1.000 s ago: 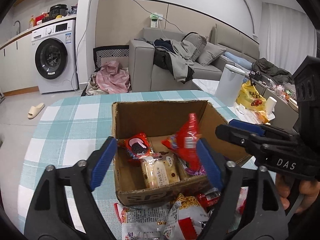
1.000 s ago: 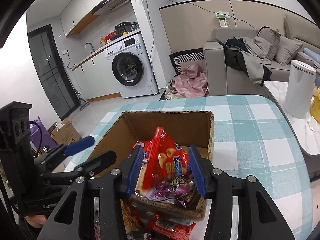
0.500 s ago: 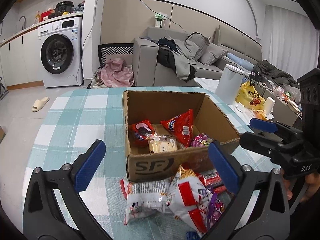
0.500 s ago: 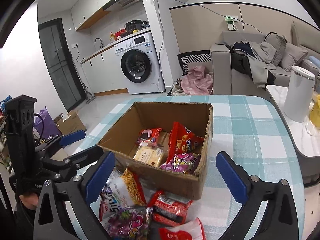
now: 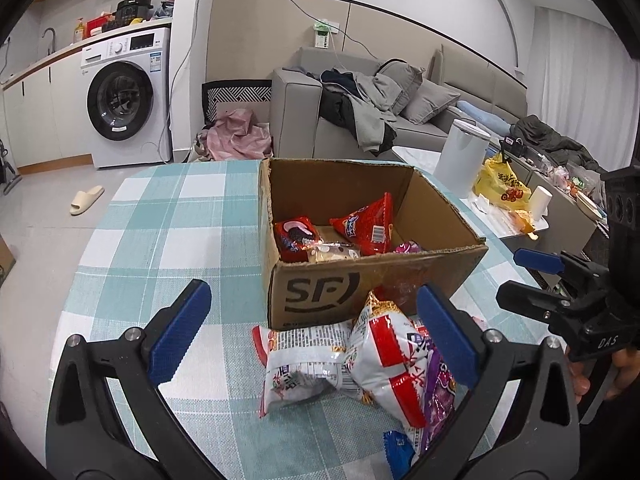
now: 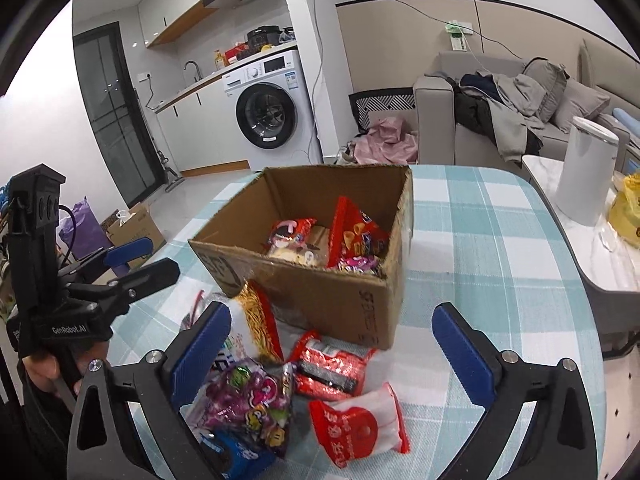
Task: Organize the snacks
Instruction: 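Withdraw both grippers from the box toward the snacks on the table, then grasp the white-red snack bag with the left gripper while the right grasps the balloon gum bag, then lift both held bags and carry them over the open box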
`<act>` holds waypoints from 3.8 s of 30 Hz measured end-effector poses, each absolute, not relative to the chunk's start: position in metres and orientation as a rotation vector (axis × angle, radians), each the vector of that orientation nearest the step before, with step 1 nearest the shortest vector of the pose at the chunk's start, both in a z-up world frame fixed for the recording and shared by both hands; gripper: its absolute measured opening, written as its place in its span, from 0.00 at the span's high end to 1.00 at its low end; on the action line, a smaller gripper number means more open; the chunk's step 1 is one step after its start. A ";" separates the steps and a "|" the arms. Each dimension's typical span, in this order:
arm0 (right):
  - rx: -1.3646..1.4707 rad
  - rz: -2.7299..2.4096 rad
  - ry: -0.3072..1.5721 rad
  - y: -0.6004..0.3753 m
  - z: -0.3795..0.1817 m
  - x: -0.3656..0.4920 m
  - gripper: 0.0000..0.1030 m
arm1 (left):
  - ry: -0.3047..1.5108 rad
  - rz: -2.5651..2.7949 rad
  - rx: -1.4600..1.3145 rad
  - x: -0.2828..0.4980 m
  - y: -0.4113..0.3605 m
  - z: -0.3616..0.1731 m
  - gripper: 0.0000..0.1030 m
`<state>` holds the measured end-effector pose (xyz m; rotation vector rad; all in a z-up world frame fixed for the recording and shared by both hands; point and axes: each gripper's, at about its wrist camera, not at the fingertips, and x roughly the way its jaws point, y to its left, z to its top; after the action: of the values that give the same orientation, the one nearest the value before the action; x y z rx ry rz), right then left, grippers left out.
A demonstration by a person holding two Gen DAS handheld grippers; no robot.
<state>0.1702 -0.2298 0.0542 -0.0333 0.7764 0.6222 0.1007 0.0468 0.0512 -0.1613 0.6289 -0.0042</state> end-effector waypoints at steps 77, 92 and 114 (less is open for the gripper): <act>-0.142 0.770 1.040 -0.243 -0.024 0.158 0.26 | 0.772 -0.188 -0.139 0.113 -0.006 -0.010 0.44; -0.188 0.813 0.966 -0.237 -0.018 0.144 0.49 | 0.757 -0.190 -0.142 0.111 -0.004 -0.009 0.56; -0.088 0.818 0.865 -0.247 0.011 0.142 0.50 | 0.667 -0.206 -0.142 0.093 0.002 0.021 0.64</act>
<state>0.1424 -0.2471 0.0108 -0.0882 0.8646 0.8179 0.0932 0.0022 0.0212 -0.1422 0.6673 -0.2065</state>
